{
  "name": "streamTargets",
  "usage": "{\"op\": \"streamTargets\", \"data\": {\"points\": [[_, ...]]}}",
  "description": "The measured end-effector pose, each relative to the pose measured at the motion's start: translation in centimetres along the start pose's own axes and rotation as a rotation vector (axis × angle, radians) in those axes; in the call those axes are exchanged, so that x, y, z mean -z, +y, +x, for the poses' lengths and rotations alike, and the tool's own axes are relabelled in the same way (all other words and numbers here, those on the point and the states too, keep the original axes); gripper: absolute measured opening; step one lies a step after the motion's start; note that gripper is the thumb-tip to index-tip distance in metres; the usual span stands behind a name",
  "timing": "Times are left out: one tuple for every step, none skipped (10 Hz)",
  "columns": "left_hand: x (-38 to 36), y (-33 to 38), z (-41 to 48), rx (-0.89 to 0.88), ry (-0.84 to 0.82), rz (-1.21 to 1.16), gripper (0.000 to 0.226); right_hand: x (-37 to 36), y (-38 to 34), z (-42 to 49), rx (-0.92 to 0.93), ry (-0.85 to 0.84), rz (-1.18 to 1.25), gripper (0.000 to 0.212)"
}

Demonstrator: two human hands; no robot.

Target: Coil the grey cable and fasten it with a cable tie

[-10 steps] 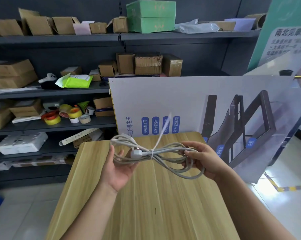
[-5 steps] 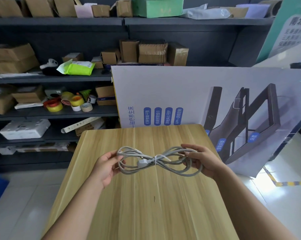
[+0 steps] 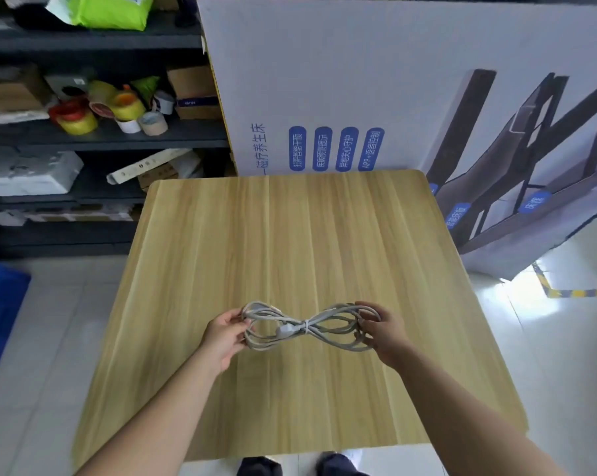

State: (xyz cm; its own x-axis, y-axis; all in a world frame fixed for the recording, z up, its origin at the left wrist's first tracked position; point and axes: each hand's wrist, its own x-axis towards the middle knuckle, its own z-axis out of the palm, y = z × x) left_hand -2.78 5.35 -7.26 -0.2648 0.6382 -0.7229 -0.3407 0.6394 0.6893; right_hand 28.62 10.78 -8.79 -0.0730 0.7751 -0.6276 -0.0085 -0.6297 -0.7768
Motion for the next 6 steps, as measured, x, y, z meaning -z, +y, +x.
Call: {"op": "streamTargets", "data": {"points": [[0.3,-3.0,1.7,0.08,0.03,-0.045,0.033,0.3,2.7,1.7,-0.041,0.034,-0.01,0.039],[-0.1,-5.2,2.6,0.123,0.059,-0.06,0.034,0.8,4.7,2.7,-0.055,0.058,-0.022,0.039],[-0.7,-6.7,3.4,0.143,0.072,-0.062,0.037,1.1,6.2,3.2,-0.078,0.067,-0.036,0.04],[-1.1,-7.7,3.9,0.143,0.119,-0.08,0.041,1.5,7.3,3.6,-0.093,0.096,-0.057,0.031],[-1.2,-8.0,3.9,0.124,0.125,-0.078,0.048,2.1,8.0,4.3,-0.104,0.112,-0.064,0.03],[-0.9,-7.6,3.4,0.042,0.135,0.04,0.048,2.4,7.7,4.1,-0.085,0.154,-0.166,0.034]]}}
